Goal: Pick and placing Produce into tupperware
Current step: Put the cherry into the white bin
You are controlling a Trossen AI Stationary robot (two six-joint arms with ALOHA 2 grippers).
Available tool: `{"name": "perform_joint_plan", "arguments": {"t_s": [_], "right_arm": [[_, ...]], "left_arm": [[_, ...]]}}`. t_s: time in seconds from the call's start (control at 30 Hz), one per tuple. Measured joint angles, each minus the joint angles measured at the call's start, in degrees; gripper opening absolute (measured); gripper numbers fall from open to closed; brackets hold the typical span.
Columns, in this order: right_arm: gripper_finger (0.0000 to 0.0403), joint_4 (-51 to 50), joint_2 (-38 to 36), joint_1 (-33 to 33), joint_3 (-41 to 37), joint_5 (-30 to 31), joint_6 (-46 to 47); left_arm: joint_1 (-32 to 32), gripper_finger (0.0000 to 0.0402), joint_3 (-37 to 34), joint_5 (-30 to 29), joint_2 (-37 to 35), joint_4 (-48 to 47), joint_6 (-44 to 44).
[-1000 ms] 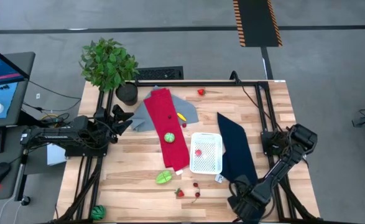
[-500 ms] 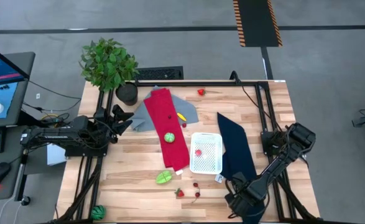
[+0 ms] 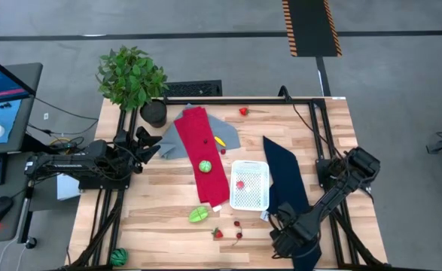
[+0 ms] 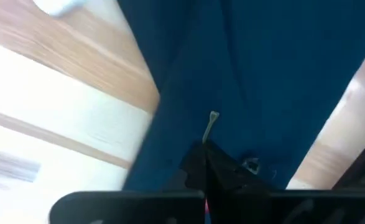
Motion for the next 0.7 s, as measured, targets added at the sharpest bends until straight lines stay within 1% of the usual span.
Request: {"name": "perform_joint_plan", "arguments": {"t_s": [0.17,0.3,0.4,0.57,0.7], "right_arm": [[0.0010,-2.04,0.00,-2.48,3.15,5.49,-4.30],[0.0020,-2.62,0.00,-4.95,4.73,9.24,-8.20],[0.0014,-2.75,0.00,-6.88,5.29,12.25,-11.42],[0.0010,-2.73,0.00,-10.30,6.47,16.05,-16.73],[0.0020,-2.72,0.00,-13.04,8.13,18.51,-20.97]], "left_arm": [[0.00,0.0196,0.00,0.00,-0.01,0.02,0.01],[0.00,0.0196,0.00,0.00,-0.01,-0.01,0.01],[0.00,0.0196,0.00,0.00,0.01,-0.01,0.03],[0.00,0.0196,-0.01,0.00,0.00,-0.01,0.01],[0.02,0.0196,0.00,0.00,0.01,-0.03,0.03]]}}
